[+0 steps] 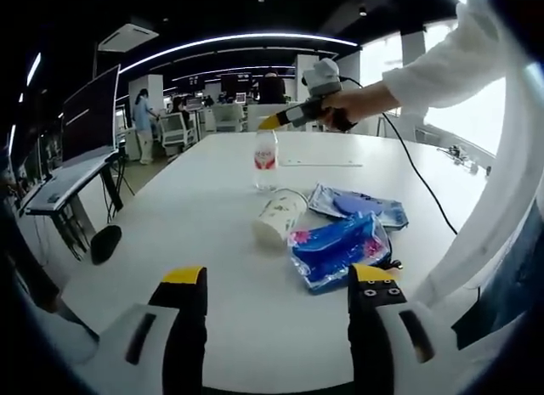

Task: Arrange the tabletop items into an orderly group along one side of the table until the central work area is clear of visible clutter.

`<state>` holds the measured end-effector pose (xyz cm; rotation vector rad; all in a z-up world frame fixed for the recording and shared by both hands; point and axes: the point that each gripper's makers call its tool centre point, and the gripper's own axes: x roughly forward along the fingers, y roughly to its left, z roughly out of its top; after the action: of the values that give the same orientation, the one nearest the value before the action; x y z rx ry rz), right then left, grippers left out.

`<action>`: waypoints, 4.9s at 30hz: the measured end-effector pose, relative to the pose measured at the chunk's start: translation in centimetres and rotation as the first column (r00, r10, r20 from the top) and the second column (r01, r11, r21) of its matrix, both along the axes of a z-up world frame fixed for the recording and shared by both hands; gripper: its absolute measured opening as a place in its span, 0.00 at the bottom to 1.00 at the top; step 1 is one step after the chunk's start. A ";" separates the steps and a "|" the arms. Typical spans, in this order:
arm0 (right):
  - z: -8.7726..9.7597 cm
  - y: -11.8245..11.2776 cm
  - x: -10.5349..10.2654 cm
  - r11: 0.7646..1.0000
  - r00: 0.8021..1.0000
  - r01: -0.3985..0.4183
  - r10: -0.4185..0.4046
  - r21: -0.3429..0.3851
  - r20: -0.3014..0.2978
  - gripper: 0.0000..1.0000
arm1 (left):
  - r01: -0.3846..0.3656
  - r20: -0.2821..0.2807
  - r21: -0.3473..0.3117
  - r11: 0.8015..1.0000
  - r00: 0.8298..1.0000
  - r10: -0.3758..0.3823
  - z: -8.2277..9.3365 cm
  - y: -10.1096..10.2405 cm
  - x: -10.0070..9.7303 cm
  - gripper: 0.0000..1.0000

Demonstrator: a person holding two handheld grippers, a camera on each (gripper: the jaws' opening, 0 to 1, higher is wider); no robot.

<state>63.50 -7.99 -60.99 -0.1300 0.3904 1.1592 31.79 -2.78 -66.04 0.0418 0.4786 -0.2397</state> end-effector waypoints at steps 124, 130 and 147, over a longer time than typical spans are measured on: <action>-1.2 -28.5 -27.5 0.790 0.746 0.606 -0.527 0.089 -0.407 0.42 | 0.244 -0.149 -0.113 0.963 0.954 -0.259 -1.9 -7.9 15.2 0.36; -0.1 -27.7 -26.9 0.834 0.803 0.544 -0.484 0.093 -0.348 0.40 | 0.321 -0.019 -0.104 0.941 0.946 -0.325 1.6 -10.0 13.9 0.36; 7.3 -20.4 -25.3 0.989 0.982 0.139 -0.133 0.042 -0.136 0.29 | 0.624 0.193 -0.079 0.778 0.775 -0.602 6.7 -17.9 8.1 0.37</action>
<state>38.22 -28.42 -53.68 0.0188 0.4794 1.0446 39.94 -20.71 -59.29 0.0813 0.2729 -0.9156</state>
